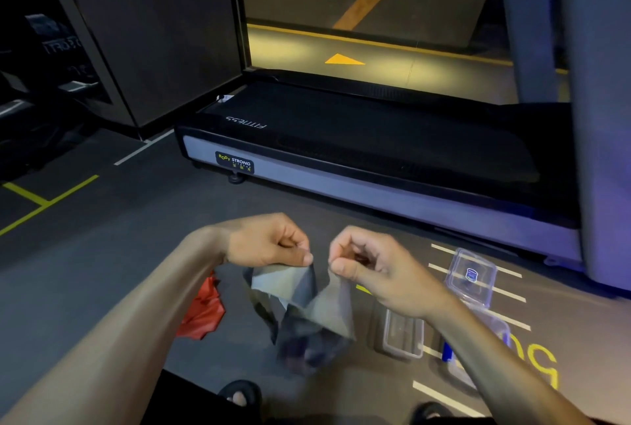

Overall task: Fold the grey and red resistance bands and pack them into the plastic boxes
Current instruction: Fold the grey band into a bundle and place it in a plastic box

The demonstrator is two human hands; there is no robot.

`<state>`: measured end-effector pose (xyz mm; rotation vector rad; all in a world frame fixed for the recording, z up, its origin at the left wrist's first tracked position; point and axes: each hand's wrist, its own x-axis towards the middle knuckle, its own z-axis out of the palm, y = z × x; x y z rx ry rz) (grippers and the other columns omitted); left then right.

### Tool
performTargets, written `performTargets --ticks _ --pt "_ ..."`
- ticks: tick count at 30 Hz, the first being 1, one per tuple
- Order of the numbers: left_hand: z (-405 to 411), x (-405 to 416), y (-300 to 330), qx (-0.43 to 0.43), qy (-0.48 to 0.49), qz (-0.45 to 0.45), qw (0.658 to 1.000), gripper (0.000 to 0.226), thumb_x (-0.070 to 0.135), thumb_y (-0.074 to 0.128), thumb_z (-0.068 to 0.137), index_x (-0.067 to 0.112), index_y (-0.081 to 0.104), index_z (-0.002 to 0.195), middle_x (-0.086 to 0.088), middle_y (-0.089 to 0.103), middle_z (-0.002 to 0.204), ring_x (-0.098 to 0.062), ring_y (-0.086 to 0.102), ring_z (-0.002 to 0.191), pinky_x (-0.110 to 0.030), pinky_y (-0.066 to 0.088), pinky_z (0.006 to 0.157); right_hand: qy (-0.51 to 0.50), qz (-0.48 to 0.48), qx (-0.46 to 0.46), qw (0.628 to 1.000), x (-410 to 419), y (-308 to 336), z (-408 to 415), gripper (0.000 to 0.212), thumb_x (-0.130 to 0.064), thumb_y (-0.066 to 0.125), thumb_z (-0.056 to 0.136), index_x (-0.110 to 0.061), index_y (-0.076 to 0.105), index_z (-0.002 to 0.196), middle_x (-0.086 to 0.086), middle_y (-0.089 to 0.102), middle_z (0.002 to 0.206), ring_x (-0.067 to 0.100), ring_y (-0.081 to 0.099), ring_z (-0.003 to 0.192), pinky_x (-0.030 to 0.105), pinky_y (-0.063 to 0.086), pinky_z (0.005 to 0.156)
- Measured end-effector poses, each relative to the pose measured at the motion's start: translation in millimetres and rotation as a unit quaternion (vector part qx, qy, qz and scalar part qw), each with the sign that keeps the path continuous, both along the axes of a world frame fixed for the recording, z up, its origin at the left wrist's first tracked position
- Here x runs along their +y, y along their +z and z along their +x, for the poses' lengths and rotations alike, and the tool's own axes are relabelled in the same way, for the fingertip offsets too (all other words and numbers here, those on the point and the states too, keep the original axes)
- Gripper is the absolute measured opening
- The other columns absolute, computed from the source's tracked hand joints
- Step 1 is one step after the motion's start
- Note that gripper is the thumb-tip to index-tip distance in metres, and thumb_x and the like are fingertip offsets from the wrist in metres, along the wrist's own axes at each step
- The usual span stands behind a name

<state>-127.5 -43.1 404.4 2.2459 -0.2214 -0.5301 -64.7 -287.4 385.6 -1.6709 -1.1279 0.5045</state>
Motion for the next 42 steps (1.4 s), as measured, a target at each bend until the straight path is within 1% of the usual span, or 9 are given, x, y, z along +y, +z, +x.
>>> performTargets --ticks 5,10,14,19,25,30,34,38,42 --pt "3 -8 -1 -0.016 -0.028 -0.012 0.999 0.027 0.031 0.062 0.102 0.011 0.064 0.083 0.000 0.045 0.071 -0.016 0.037 0.069 -0.035 0.031 0.063 -0.019 -0.005 -0.052 0.998 11 -4 -5 0.003 -0.018 0.068 0.097 -0.019 0.065 0.096 -0.001 0.066 0.090 0.019 0.063 0.084 0.041 0.052 0.077" --pt "5 -8 4 -0.043 -0.028 -0.037 0.998 0.029 0.022 0.060 0.103 0.006 0.056 0.079 -0.003 0.043 0.070 -0.017 0.036 0.067 -0.036 0.030 0.061 -0.048 0.040 -0.097 0.993 20 -17 -9 0.004 -0.011 0.066 0.098 -0.014 0.064 0.095 -0.002 0.052 0.103 0.020 0.058 0.099 0.036 0.050 0.089" --pt "5 -7 6 -0.041 -0.031 -0.054 0.997 0.027 0.023 0.060 0.102 0.000 0.061 0.087 -0.007 0.043 0.071 -0.019 0.034 0.066 -0.036 0.028 0.060 -0.042 0.056 -0.051 0.996 19 -17 -5 0.005 -0.014 0.061 0.102 -0.012 0.061 0.097 0.002 0.053 0.120 0.018 0.056 0.114 0.026 0.044 0.096" --pt "3 -10 1 -0.053 -0.029 -0.067 0.996 0.029 0.034 0.062 0.100 0.006 0.068 0.092 -0.022 0.054 0.074 -0.022 0.040 0.071 -0.044 0.034 0.063 -0.004 0.015 0.016 1.000 17 -15 0 0.008 -0.024 0.055 0.105 -0.018 0.056 0.100 -0.004 0.063 0.116 0.026 0.060 0.111 0.049 0.047 0.095" --pt "1 -6 1 -0.037 0.005 -0.098 0.994 0.020 0.032 0.065 0.100 0.014 0.070 0.093 -0.001 0.059 0.076 -0.016 0.046 0.072 -0.035 0.036 0.069 0.028 -0.019 0.039 0.999 8 -1 14 0.003 -0.013 0.064 0.100 -0.012 0.063 0.097 -0.006 0.059 0.088 0.007 0.051 0.081 0.022 0.043 0.077" --pt "-1 1 -9 0.033 0.018 -0.125 0.992 0.030 0.039 0.071 0.094 0.010 0.066 0.097 -0.009 0.065 0.087 -0.023 0.050 0.082 -0.044 0.036 0.076 0.019 0.033 0.032 0.999 -3 23 23 0.008 -0.010 0.067 0.097 -0.004 0.063 0.093 -0.002 0.060 0.083 0.008 0.053 0.077 0.020 0.043 0.073" --pt "-2 7 -13 0.039 0.033 -0.137 0.989 0.022 0.043 0.071 0.092 0.022 0.065 0.086 -0.008 0.055 0.082 -0.025 0.041 0.080 -0.045 0.030 0.076 0.009 0.065 0.070 0.995 -14 31 31 0.006 -0.016 0.065 0.095 -0.010 0.063 0.093 -0.008 0.060 0.082 0.007 0.053 0.077 0.017 0.043 0.071" --pt "-4 8 -6 0.017 0.062 -0.177 0.982 0.009 0.029 0.066 0.097 0.026 0.071 0.091 0.001 0.066 0.085 -0.014 0.054 0.081 -0.028 0.041 0.076 -0.028 0.064 0.064 0.995 -19 29 41 0.007 -0.018 0.066 0.094 -0.011 0.064 0.092 -0.005 0.062 0.083 0.009 0.054 0.076 0.019 0.044 0.070" --pt "-9 5 6 0.010 0.070 -0.242 0.968 0.012 0.023 0.062 0.098 0.017 0.071 0.092 0.002 0.060 0.076 -0.007 0.051 0.067 -0.019 0.039 0.062 -0.052 0.033 0.028 0.998 -25 24 46 0.010 -0.023 0.067 0.097 -0.013 0.065 0.093 -0.006 0.063 0.083 0.010 0.056 0.077 0.022 0.045 0.070"
